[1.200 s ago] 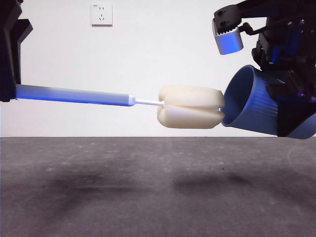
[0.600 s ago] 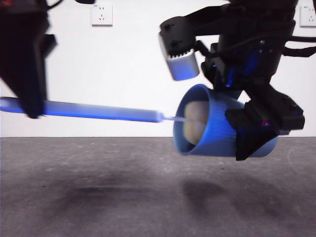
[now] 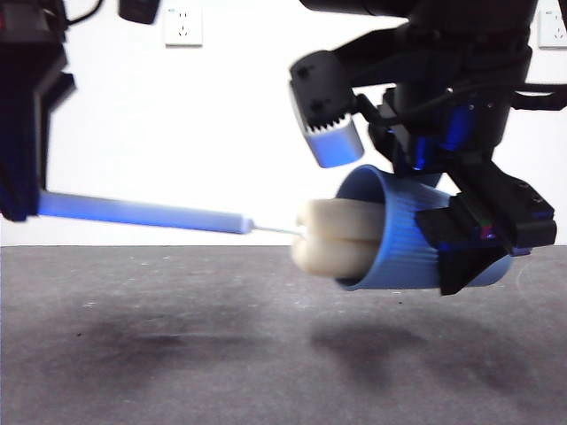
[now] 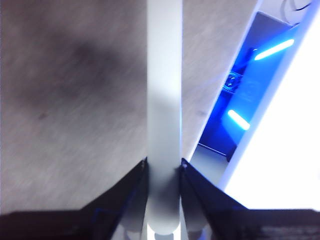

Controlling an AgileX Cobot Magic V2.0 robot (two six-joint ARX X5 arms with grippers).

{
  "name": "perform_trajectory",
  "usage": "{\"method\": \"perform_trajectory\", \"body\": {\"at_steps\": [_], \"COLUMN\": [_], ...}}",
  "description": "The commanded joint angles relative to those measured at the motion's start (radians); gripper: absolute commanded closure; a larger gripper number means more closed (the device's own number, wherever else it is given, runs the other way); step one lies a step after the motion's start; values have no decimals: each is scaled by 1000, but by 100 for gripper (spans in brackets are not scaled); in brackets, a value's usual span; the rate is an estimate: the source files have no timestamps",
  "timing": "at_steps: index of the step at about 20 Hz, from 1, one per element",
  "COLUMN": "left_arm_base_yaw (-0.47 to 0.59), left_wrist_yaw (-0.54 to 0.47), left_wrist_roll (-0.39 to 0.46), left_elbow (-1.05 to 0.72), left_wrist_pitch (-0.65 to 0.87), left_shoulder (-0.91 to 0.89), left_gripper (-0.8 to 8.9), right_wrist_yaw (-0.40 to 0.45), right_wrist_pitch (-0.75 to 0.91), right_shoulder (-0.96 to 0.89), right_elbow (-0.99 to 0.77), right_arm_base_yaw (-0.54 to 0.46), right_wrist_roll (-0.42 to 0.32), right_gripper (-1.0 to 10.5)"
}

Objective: Pick up the cup brush,pick up the cup,insert the brush into the cup,clean the cup,put the cup brush back,put the cup back to the fixed position on the table

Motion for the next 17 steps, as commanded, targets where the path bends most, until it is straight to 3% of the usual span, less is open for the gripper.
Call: {"method": "perform_trajectory", "body": {"at_steps": [1,6,12,17], "left_arm_base_yaw": [32,42,21,-35], "left_wrist_yaw": [-12,18,139,150], "left_wrist_roll": [-11,15,10,-30], "left_elbow": [3,3,3,3], "left_wrist_pitch": [-13,-21,95,190], "left_shoulder": [-40,-52,-28,25], "left_gripper": [822,822,822,822], "right_wrist_yaw": [9,5,0,-1], "right_wrist_pitch": [-4,27,39,80], "right_shoulder": [5,5,5,5], "right_elbow": [0,0,0,0], "right_arm_base_yaw": [-20,-16,-2,60], "right_wrist_roll": [16,15,16,15], "right_gripper": [964,964,964,964]}}
